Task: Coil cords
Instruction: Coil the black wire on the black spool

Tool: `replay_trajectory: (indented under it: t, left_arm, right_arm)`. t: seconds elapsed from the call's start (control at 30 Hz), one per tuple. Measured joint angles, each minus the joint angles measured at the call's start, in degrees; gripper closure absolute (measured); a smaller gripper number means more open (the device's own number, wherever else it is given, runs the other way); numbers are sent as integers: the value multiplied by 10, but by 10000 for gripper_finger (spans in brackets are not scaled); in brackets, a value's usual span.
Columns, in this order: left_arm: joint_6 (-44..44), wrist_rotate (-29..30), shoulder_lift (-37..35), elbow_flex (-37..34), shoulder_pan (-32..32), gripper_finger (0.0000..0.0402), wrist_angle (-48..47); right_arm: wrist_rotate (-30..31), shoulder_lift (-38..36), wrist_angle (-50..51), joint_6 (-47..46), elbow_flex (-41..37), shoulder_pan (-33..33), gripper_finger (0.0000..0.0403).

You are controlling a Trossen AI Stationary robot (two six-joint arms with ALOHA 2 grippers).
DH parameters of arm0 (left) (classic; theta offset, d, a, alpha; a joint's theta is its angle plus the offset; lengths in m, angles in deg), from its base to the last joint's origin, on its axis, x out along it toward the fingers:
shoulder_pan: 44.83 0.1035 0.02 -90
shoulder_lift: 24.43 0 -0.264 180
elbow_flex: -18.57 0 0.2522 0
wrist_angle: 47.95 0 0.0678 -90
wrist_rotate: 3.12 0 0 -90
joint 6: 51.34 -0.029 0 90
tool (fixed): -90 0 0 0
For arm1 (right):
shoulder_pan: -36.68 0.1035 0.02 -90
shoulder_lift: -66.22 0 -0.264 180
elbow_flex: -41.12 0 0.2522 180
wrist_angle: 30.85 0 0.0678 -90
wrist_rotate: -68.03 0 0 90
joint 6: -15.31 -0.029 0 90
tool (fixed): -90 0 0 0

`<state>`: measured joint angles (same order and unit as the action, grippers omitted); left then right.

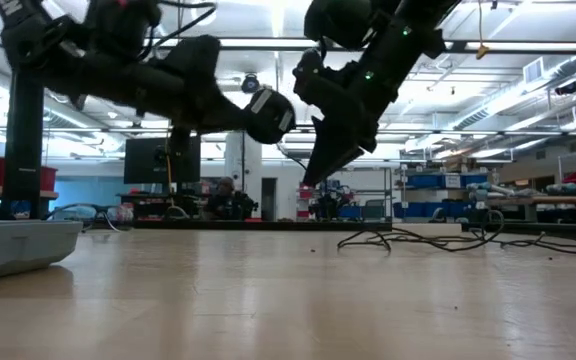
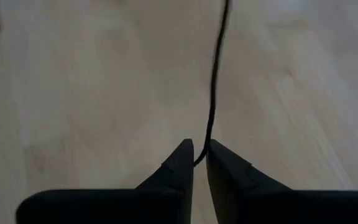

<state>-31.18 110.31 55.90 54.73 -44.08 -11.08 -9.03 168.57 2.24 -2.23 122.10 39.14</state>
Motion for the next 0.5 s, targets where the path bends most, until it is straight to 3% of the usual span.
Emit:
replay_trajectory:
  t: [0.3,0.4,0.5]
  left_arm:
    - [37,1,0,-85,0,401,69]
    - [42,5,0,-101,0,401,71]
    - [42,11,0,-116,0,401,85]
  right_arm:
    - [53,-18,-35,-50,-91,37,361]
    - [61,-46,-116,-74,-151,47,361]
    - [61,-75,-273,-75,-232,51,361]
